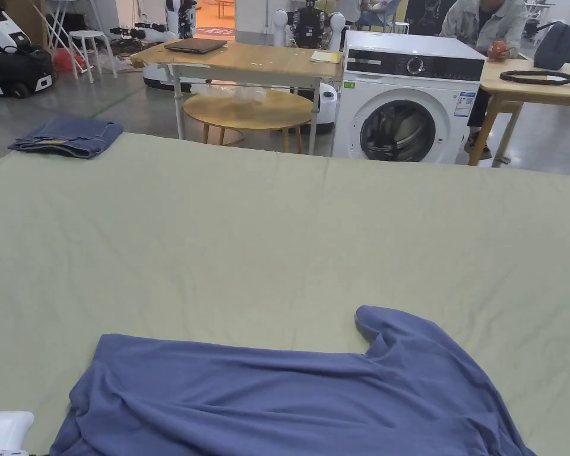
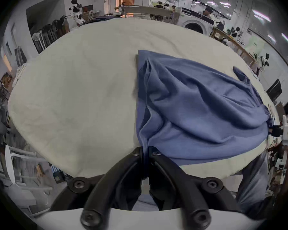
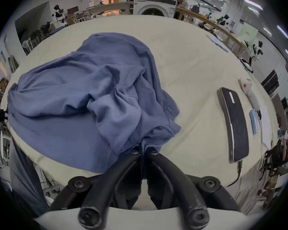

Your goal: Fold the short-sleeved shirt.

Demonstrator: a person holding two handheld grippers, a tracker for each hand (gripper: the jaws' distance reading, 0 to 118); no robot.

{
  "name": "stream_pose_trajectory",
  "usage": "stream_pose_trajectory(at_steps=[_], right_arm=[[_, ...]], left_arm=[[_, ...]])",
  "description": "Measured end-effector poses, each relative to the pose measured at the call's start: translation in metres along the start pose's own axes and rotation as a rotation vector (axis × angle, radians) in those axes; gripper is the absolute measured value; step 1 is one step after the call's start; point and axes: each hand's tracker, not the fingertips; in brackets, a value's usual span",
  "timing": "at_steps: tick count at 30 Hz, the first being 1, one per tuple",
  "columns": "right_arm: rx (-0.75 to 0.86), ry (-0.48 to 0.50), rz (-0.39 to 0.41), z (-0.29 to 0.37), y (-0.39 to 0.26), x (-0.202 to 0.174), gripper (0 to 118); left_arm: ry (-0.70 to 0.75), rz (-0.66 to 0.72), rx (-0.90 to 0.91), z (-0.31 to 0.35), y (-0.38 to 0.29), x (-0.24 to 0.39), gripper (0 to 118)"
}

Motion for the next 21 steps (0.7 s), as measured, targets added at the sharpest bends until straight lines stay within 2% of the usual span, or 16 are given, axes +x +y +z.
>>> stream_pose_trajectory(at_steps=[2,3,4,5,6,7,9,18,19,20,21], right_arm=[[0.028,-0.003,-0.002,0.005,0.004,-0.002,8],[0.042,-0.012,0.005,0.01,0.007,-0.003,14],[0.068,-0.031,0.005,0.016,0.011,-0.004,26],[0.099,-0.044,-0.009,0.022,0.015,-0.005,44],[0.133,-0.04,-0.02,0.029,0.021,-0.005,64],[0.171,-0.024,-0.028,0.036,0.026,-0.006,67],[0.24,0.003,-0.051,0.047,0.037,-0.01,67],[0.597,0.058,-0.068,0.072,0.071,-0.069,66],[0.629,0.066,-0.065,0.074,0.073,-0.076,61],[0.667,0.07,-0.062,0.076,0.073,-0.083,50],[0.695,0.059,-0.061,0.078,0.074,-0.09,26]], left_arm=[[0.002,0.0,0.001,0.004,0.005,0.003,0],[0.002,0.0,0.003,0.006,0.008,0.004,0],[-0.001,0.002,0.01,0.006,0.01,-0.002,2],[0.0,0.009,0.027,0.009,0.013,-0.001,7],[0.0,0.015,0.06,0.015,0.016,0.001,24],[-0.016,0.022,0.095,0.02,0.02,0.003,35],[-0.022,0.04,0.163,0.036,0.029,0.016,49],[-0.061,-0.028,0.501,0.056,0.061,0.068,49],[-0.047,-0.043,0.536,0.058,0.063,0.074,48],[-0.033,-0.06,0.571,0.054,0.065,0.074,45],[-0.025,-0.072,0.596,0.055,0.066,0.079,31]])
